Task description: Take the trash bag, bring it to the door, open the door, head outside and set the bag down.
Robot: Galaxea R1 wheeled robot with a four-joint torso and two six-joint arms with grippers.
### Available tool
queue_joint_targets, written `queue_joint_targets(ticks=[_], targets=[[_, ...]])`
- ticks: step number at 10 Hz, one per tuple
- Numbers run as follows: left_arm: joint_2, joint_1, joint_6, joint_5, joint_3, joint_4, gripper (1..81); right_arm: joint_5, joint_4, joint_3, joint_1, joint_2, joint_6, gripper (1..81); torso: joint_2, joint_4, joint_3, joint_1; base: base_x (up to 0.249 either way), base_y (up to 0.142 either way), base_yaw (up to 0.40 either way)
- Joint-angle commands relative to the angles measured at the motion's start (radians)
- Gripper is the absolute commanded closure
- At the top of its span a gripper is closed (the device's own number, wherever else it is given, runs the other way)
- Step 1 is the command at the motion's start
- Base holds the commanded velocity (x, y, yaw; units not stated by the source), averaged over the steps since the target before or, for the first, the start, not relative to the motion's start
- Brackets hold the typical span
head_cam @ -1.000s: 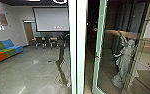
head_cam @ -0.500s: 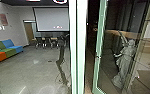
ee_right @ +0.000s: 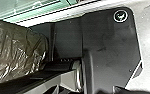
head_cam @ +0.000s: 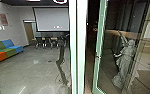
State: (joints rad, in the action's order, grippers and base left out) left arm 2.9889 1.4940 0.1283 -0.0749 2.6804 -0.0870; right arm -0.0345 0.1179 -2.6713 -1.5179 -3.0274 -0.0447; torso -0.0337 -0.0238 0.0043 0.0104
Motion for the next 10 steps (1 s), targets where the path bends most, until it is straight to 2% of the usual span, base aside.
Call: queue_joint_targets(ticks=[1, 4, 5, 7, 10], targets=[[-0.005, -0.056, -0.006, 0.04, -0.001, -0.014, 81.1, -0.067, -0.004, 0.002, 0.055, -0.006, -0.006, 1.0, 0.0, 0.0, 0.0, 0.0, 0.0, 0.0, 0.0], [-0.004, -0.057, -0.006, 0.04, -0.001, -0.014, 81.1, -0.065, -0.007, 0.002, 0.052, -0.004, -0.006, 1.0, 0.0, 0.0, 0.0, 0.0, 0.0, -0.081, 0.0], [-0.004, -0.057, -0.006, 0.04, -0.001, -0.014, 81.1, -0.064, -0.027, -0.004, 0.05, -0.004, -0.003, 1.0, 0.0, 0.0, 0.0, 0.0, 0.0, -0.093, 0.0], [-0.004, -0.057, -0.006, 0.04, -0.001, -0.014, 81.1, -0.058, -0.118, -0.01, 0.043, -0.006, 0.009, 1.0, 0.0, 0.0, 0.0, 0.0, 0.0, -0.095, 0.0], [-0.004, -0.057, -0.006, 0.04, -0.001, -0.014, 81.1, -0.058, -0.124, -0.008, 0.047, -0.006, 0.006, 1.0, 0.0, 0.0, 0.0, 0.0, 0.0, -0.096, 0.0]])
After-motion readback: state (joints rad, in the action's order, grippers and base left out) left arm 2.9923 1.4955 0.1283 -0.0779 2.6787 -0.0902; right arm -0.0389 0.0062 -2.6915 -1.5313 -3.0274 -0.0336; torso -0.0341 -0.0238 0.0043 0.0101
